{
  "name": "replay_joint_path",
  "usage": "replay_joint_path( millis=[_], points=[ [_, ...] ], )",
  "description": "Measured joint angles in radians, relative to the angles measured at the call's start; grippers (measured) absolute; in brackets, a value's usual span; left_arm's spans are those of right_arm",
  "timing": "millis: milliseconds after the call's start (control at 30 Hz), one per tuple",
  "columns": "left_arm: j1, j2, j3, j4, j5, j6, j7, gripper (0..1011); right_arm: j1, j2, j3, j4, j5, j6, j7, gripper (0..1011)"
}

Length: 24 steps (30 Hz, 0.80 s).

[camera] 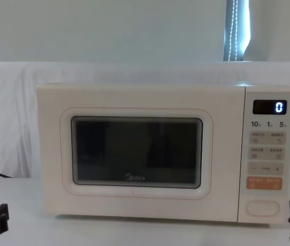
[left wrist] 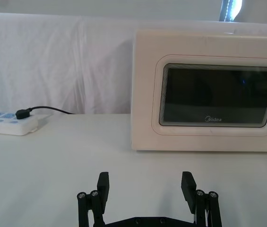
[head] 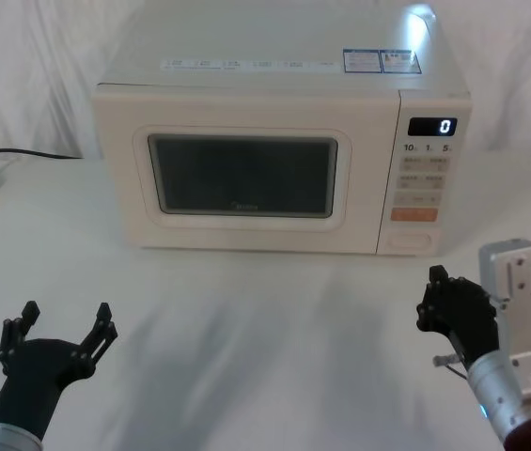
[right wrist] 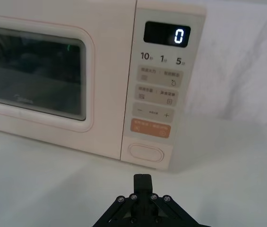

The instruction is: Press the button to open the microwave door with one hand; close the microwave door with the other hand.

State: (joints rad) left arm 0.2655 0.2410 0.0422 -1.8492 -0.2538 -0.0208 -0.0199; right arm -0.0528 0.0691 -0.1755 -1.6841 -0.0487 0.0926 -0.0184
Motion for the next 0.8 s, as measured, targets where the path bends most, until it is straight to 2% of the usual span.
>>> replay_joint_path(
  millis=[433,800],
  points=[
    [0.000,0.000,0.000,0.000,0.000,0.000,0.000,1001,0.125,-0.079,0.025,0.144,-0.024,0.041,0.001,0],
    [0.000,0.000,0.000,0.000,0.000,0.000,0.000,1001,0.204,-0.116,0.046,0.249,-0.049,0.048,0.000,0]
  ],
)
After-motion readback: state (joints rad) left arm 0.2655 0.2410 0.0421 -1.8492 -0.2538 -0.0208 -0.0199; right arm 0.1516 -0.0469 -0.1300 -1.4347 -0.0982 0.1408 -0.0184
